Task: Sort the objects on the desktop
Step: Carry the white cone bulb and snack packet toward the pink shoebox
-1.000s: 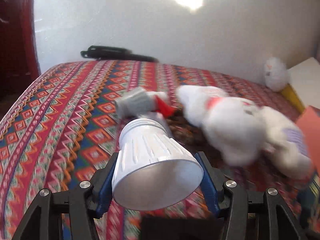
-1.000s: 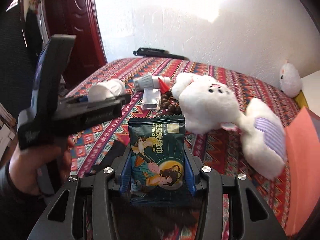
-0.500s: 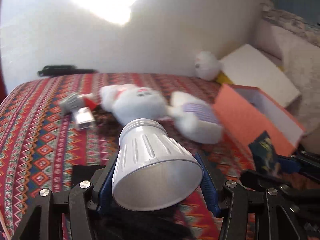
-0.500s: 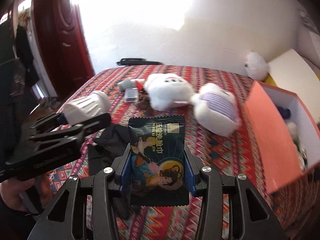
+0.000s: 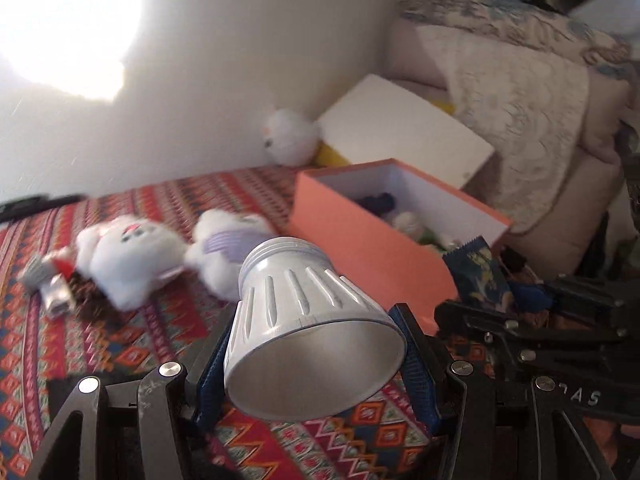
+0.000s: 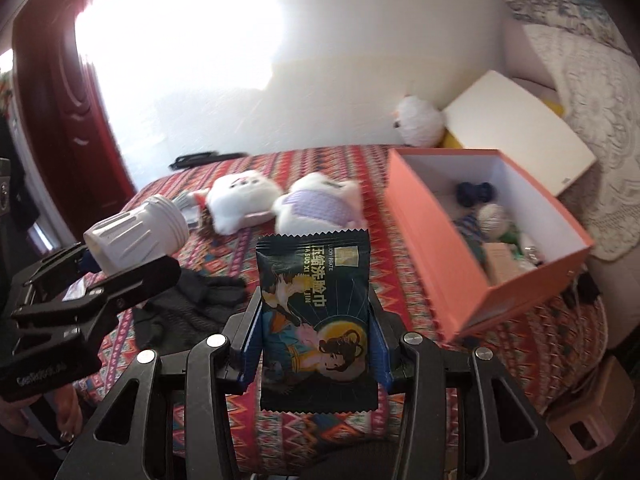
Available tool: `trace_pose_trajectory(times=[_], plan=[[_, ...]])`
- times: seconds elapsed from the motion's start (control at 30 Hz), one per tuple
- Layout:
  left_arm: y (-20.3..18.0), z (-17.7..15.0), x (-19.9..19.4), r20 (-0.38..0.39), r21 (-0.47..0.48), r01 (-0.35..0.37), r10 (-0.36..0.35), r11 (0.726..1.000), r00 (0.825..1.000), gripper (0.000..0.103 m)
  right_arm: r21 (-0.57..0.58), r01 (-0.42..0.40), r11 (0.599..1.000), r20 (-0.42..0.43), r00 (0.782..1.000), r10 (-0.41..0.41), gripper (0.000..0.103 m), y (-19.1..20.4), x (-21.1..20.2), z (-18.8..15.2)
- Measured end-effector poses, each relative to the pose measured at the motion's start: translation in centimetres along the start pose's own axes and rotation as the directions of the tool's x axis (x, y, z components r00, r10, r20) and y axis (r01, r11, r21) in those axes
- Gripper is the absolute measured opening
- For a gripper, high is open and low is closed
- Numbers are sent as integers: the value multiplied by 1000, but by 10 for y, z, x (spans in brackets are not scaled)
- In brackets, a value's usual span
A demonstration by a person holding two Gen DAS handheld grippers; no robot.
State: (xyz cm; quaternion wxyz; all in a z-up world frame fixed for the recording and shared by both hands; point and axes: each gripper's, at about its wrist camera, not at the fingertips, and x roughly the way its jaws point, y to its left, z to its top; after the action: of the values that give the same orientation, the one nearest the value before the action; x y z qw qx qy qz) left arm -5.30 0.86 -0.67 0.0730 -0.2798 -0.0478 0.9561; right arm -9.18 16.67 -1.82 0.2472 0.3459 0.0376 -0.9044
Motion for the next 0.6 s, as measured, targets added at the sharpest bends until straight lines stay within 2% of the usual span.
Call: trace_pose_trajectory(times=[0.23,0.4,0.6], plan=[[-55,29,27,-8,90,74,-73,993,997,62,56,69,996,57,996,-72,47,-56,-25,8],[-103,55,51,-9,163,132,-132,978,991,62,113,112,987,89,989,-122,47,-104,-40,15],[-150,94,95,-4,204,191,-194,960,981,62,146,168,975,126,974,-186,47,-164,-48,32]])
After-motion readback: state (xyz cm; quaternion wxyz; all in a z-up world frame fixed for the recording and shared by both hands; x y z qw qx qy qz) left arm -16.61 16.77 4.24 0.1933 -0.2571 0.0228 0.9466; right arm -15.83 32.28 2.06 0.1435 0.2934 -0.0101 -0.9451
